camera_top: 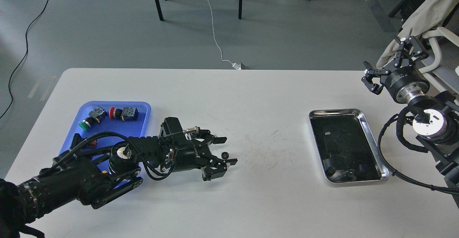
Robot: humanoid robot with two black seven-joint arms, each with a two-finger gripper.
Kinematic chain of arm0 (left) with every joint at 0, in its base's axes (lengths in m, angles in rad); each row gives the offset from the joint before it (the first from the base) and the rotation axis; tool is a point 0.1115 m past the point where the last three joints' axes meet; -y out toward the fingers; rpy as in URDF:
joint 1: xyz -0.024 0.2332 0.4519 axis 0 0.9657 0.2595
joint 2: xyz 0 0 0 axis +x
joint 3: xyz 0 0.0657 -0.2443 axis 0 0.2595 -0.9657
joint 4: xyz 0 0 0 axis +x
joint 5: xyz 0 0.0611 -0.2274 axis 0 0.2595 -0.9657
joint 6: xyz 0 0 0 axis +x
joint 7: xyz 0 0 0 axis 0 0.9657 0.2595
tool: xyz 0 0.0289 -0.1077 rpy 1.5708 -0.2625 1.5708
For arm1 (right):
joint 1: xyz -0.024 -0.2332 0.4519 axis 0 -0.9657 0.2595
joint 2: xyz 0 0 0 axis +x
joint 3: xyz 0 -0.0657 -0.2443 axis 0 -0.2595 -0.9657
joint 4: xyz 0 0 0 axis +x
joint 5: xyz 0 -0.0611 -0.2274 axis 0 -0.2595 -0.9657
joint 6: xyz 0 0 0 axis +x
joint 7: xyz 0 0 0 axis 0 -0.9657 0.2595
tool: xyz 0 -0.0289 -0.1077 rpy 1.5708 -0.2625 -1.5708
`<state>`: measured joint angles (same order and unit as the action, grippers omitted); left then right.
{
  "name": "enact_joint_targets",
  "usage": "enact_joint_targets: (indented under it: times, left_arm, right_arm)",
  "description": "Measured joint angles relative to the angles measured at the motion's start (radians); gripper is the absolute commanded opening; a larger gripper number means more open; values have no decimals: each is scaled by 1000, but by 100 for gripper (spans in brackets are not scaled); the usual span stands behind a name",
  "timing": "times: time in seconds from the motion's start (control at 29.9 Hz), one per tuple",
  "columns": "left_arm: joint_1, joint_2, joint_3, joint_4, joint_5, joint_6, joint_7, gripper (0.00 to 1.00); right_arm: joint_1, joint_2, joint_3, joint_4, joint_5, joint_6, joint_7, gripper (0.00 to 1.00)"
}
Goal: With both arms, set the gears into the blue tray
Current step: 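Close the left gripper around the black ring on the table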
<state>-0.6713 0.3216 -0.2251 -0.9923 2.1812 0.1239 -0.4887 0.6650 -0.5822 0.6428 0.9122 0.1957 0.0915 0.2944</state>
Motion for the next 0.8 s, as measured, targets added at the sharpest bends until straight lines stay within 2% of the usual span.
enact_joint_targets:
  times: [0.2, 0.27, 0.8]
  left_arm:
    - [21, -7, 20, 25, 0, 37, 0, 72]
    - [24, -7, 22, 26, 0, 41, 0, 66]
    - [27, -18, 25, 61, 0, 61, 0, 60]
  right_arm:
    - [0, -1, 0, 0, 1, 2, 0, 99]
    - [0, 3, 0, -3, 0, 2, 0, 99]
    - [-7, 0, 0, -3, -1, 3, 2, 99]
